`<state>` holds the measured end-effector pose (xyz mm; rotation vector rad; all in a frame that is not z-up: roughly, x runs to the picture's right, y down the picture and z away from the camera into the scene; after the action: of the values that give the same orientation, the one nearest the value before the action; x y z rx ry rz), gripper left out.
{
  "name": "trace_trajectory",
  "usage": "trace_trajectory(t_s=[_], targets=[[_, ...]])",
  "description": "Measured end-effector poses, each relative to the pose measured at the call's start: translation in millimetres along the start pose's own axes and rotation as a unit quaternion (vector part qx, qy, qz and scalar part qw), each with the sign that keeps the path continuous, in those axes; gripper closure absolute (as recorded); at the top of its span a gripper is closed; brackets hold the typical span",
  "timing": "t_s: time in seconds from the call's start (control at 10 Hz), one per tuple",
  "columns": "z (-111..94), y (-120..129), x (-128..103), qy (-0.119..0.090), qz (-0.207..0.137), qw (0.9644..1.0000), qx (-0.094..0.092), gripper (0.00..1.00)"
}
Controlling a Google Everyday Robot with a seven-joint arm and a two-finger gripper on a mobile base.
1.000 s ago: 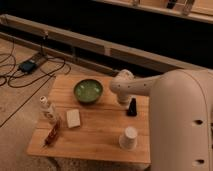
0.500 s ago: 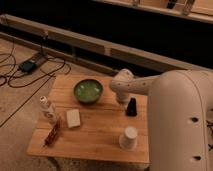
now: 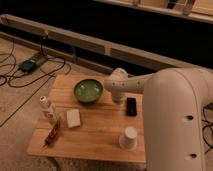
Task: Push the eraser across the table
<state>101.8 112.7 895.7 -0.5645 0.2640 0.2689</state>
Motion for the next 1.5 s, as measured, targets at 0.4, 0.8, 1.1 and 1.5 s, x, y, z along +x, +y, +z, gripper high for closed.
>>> trace_trajectory(t_s=[0.4, 0.8, 1.1, 1.5], targets=[[19.4, -16.2, 0.9, -0.005, -0.008, 0.9999, -0.011, 1.00], [39.5, -29.1, 12.2, -0.009, -0.003, 0.9997, -0.024, 1.00], [38.6, -29.3, 14.9, -0.007, -0.003, 0.9997, -0.024, 1.00], [39.3, -32.7, 54.1, -0.021, 0.015, 0.9993, -0.025, 1.00]])
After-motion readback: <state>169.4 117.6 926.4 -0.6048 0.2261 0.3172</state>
